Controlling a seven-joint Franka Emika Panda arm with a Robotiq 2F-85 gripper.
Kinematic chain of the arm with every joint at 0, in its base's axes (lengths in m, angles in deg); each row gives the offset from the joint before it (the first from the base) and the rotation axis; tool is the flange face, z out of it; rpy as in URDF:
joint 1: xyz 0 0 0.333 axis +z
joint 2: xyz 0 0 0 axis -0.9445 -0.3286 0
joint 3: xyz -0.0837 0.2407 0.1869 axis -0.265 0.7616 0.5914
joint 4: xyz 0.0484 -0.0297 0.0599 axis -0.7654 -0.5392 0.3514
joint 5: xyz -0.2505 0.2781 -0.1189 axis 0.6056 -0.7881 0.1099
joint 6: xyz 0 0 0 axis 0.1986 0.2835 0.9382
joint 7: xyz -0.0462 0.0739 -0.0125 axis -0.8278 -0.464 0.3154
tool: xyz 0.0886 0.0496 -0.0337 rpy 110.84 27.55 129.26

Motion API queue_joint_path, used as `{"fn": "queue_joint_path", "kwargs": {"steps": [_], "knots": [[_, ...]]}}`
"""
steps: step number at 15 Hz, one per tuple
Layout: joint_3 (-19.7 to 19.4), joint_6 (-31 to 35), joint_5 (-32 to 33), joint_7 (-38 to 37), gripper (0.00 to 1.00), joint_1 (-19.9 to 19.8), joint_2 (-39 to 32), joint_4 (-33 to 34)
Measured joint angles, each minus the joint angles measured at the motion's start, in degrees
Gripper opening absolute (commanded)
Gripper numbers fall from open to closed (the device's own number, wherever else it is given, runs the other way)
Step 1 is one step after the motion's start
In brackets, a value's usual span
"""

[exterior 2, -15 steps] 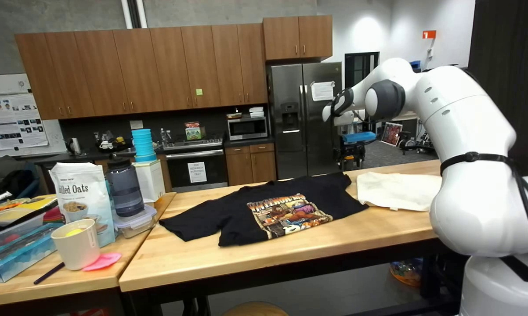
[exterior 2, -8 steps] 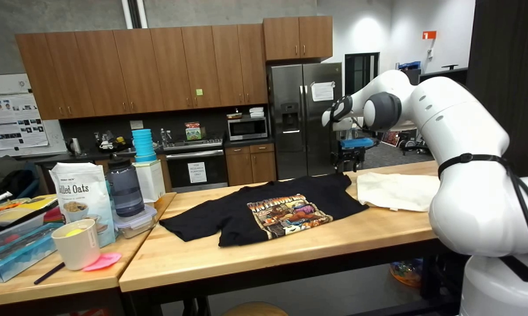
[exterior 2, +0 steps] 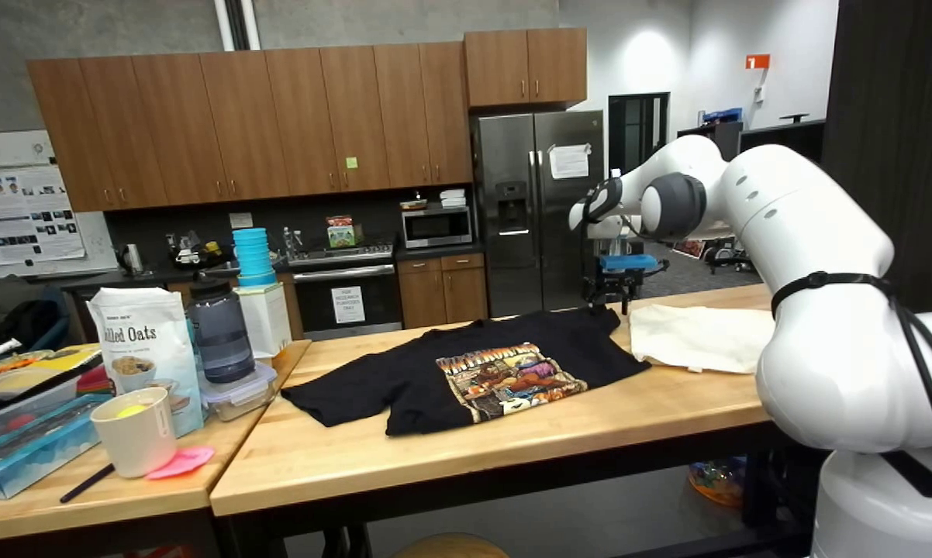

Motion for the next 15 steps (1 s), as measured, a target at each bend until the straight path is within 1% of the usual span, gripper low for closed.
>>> {"fn": "queue_joint_path", "kwargs": {"steps": [1, 3, 4, 7, 9, 10, 11, 12, 15], "knots": [[0.0, -0.2, -0.3, -0.2, 0.74, 0.0, -0.3, 0.0], [0.2, -0.5, -1.0, -0.6, 0.61, -0.1, -0.6, 0.0], [0.4, -0.6, -1.4, -0.8, 0.54, -0.1, -0.7, 0.0], [0.7, -1.0, -2.9, -1.3, 0.28, -0.4, -0.7, 0.3], [0.8, -1.7, -3.9, -1.9, 0.15, -0.6, -0.7, 0.6], [0.8, -2.1, -4.2, -2.2, 0.06, -0.7, -0.7, 0.7], [0.8, -2.4, -4.6, -2.7, 0.01, -0.8, -0.7, 0.8], [0.9, -2.7, -5.1, -3.4, 0.00, -1.0, -0.7, 0.9], [0.8, -3.1, -6.7, -5.6, 0.01, -1.9, -0.7, 2.1]]}}
